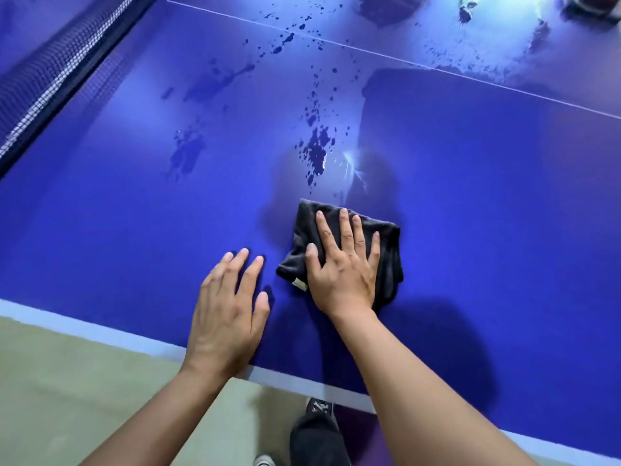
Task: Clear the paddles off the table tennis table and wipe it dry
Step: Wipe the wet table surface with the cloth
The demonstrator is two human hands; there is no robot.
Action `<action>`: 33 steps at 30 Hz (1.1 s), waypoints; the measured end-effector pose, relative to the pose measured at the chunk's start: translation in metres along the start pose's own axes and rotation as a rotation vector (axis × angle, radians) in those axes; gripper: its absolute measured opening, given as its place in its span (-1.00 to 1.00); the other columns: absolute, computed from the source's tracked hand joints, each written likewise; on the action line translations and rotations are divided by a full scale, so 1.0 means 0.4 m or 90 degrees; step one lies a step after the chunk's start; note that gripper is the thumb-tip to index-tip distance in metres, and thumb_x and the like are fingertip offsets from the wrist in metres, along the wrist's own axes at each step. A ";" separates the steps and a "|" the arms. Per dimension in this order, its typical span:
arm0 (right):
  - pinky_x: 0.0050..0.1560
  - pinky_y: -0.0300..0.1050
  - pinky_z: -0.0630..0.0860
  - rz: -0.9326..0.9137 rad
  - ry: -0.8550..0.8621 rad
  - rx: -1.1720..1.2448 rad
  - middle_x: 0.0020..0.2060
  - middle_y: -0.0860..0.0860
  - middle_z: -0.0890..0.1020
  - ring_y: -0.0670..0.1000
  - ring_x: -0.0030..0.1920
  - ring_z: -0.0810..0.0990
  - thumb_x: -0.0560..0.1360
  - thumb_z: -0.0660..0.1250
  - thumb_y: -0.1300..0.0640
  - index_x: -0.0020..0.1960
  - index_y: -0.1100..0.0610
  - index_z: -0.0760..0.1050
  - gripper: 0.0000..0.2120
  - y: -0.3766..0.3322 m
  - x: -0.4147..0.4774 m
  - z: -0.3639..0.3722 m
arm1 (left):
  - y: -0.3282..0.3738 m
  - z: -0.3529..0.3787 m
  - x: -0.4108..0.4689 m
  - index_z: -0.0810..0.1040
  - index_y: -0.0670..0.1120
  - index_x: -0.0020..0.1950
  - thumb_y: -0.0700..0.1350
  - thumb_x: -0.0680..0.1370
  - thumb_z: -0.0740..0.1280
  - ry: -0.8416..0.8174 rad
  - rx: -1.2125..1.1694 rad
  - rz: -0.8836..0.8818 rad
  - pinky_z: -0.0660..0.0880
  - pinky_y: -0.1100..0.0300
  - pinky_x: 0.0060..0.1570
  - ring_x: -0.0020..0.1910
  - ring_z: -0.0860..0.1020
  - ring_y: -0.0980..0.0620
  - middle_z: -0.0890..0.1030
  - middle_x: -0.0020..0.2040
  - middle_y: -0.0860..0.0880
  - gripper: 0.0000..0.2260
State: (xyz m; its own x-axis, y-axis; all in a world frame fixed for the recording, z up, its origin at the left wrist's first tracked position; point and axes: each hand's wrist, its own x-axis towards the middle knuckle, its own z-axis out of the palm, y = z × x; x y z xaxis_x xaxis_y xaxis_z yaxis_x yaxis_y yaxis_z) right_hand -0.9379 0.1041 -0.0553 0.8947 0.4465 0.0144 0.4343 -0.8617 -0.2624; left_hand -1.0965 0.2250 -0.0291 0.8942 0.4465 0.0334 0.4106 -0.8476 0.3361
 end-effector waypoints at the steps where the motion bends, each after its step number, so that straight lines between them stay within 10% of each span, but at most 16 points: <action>1: 0.60 0.22 -0.24 0.007 0.002 -0.004 0.67 -0.04 0.05 -0.03 0.65 -0.08 0.62 -0.01 -0.24 0.64 -0.26 0.05 -0.42 0.005 0.041 0.000 | 0.001 0.004 0.030 0.43 -0.16 0.50 0.04 0.63 0.08 0.001 0.004 0.004 0.24 -0.09 0.47 0.50 0.34 -0.23 0.42 0.49 -0.20 -0.50; 15: 0.59 0.22 -0.26 0.068 -0.002 -0.020 0.67 -0.03 0.03 -0.01 0.65 -0.09 0.62 -0.06 -0.27 0.64 -0.25 0.05 -0.41 0.127 0.838 -0.016 | -0.062 0.063 0.712 0.29 -0.12 0.59 0.03 0.62 0.05 0.003 0.088 0.038 0.09 -0.13 0.57 0.57 0.23 -0.25 0.28 0.58 -0.20 -0.45; 33: 0.60 0.25 -0.19 0.023 -0.052 -0.069 0.67 0.03 0.04 0.02 0.66 -0.06 0.60 -0.11 -0.26 0.64 -0.25 0.04 -0.39 0.154 1.257 -0.045 | -0.062 0.065 0.739 0.30 -0.11 0.59 0.00 0.59 0.12 0.004 0.105 0.037 0.14 -0.17 0.55 0.58 0.22 -0.21 0.25 0.61 -0.15 -0.44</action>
State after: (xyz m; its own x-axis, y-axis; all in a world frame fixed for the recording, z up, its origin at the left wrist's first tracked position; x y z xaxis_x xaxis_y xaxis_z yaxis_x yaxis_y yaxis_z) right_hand -0.4593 0.2710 -0.0470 0.9003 0.4292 -0.0731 0.4148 -0.8966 -0.1552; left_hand -0.8378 0.3706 -0.0523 0.9165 0.3963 0.0545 0.3822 -0.9076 0.1737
